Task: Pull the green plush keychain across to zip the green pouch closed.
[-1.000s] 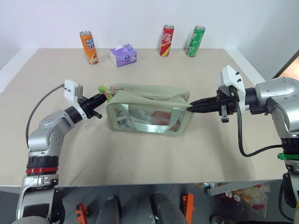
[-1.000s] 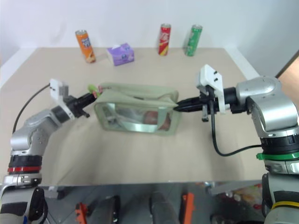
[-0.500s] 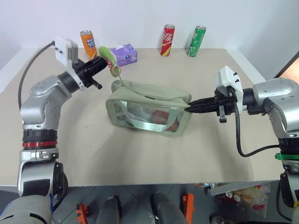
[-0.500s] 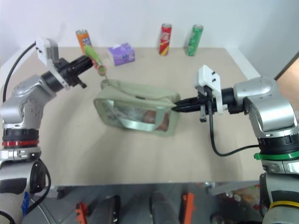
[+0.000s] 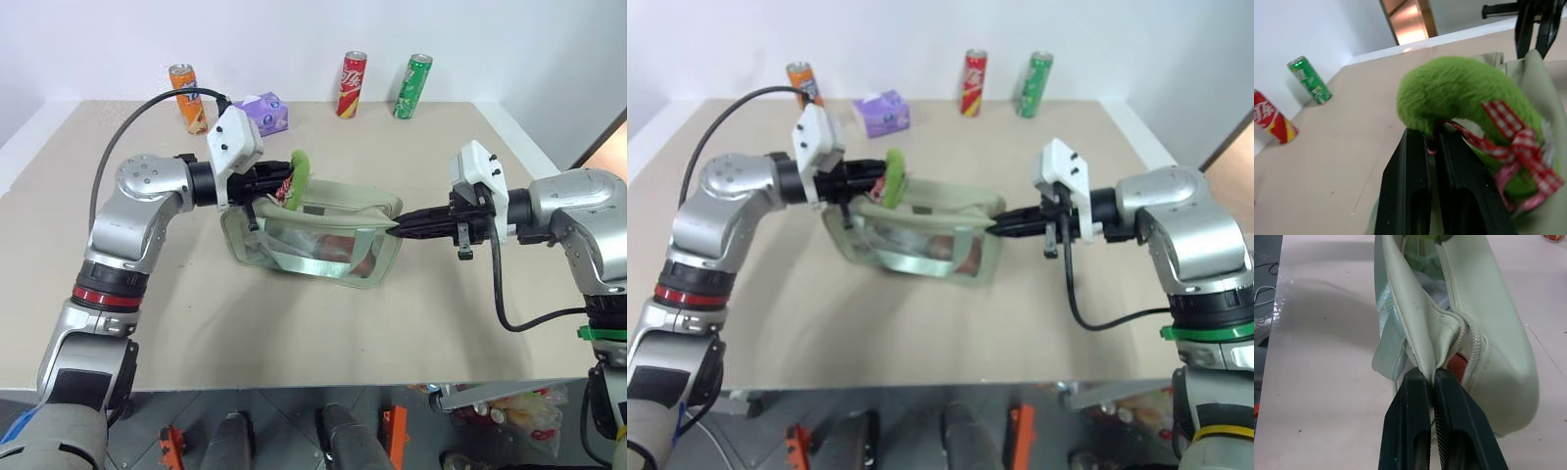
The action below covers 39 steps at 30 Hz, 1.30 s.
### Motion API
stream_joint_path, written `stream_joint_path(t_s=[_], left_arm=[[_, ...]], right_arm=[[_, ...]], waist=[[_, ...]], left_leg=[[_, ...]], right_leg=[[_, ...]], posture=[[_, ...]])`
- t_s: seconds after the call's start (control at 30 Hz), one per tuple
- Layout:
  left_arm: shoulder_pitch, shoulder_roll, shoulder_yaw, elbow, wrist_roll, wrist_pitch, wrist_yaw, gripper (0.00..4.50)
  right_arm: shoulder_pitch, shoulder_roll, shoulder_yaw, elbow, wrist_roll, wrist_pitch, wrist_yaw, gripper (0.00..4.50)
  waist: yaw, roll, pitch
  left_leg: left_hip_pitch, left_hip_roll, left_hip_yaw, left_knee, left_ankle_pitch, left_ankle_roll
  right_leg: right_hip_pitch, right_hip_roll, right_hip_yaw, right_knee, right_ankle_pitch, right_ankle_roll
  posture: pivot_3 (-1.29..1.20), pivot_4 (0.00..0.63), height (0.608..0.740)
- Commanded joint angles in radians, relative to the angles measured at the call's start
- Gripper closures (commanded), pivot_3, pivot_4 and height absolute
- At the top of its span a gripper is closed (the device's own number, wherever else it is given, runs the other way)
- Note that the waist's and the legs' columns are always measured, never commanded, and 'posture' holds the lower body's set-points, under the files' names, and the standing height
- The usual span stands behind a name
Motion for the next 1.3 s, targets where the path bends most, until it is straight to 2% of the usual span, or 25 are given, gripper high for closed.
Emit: stream_joint_path(t_s=[0.03,0.43,0.6,1.2,1.3], left_arm=[[-0.029,-0.021,-0.014,-0.038,0.005,-0.020,-0.016,4.26],[-0.147,-0.145,-0.018,0.024,0.019,-0.049,0.015,4.26],[-0.192,-0.166,0.024,0.041,-0.013,-0.036,0.034,4.26],[-0.224,-0.176,-0.001,0.086,0.020,-0.048,-0.006,4.26],[-0.232,-0.221,-0.030,0.078,0.014,-0.044,-0.013,4.26]], right_arm=[[-0.001,-0.017,-0.044,-0.050,0.030,0.008,-0.008,4.50],[-0.015,-0.007,-0.029,-0.042,0.034,0.006,-0.014,4.50],[-0.019,-0.004,-0.024,-0.038,0.034,0.003,-0.007,4.50],[-0.026,0.001,-0.026,-0.038,0.036,0.013,-0.003,4.50],[-0.029,0.004,-0.023,-0.031,0.032,0.011,-0.002,4.50]], waist=[[0.000,0.000,0.000],[0.000,0.000,0.000],[0.000,0.000,0.000],[0.001,0.000,0.000],[0.001,0.000,0.000]], left_leg=[[0.000,0.000,0.000,0.000,0.000,0.000],[0.000,0.000,0.000,0.001,0.000,0.000],[0.000,0.000,0.000,0.000,0.000,0.000],[-0.001,-0.001,0.000,0.000,0.000,0.000],[-0.001,-0.001,0.000,0.000,0.000,0.000]], right_leg=[[0.000,0.000,0.000,0.000,0.000,0.000],[0.000,0.000,0.001,0.000,0.000,0.001],[0.000,0.000,0.001,0.000,0.000,0.001],[0.000,0.000,0.001,0.000,0.000,0.001],[0.000,0.000,0.001,0.000,0.000,0.001]], posture=[[0.00,0.150,0.740],[0.00,0.150,0.740],[0.00,0.150,0.740],[0.00,0.150,0.740],[0.00,0.150,0.740]])
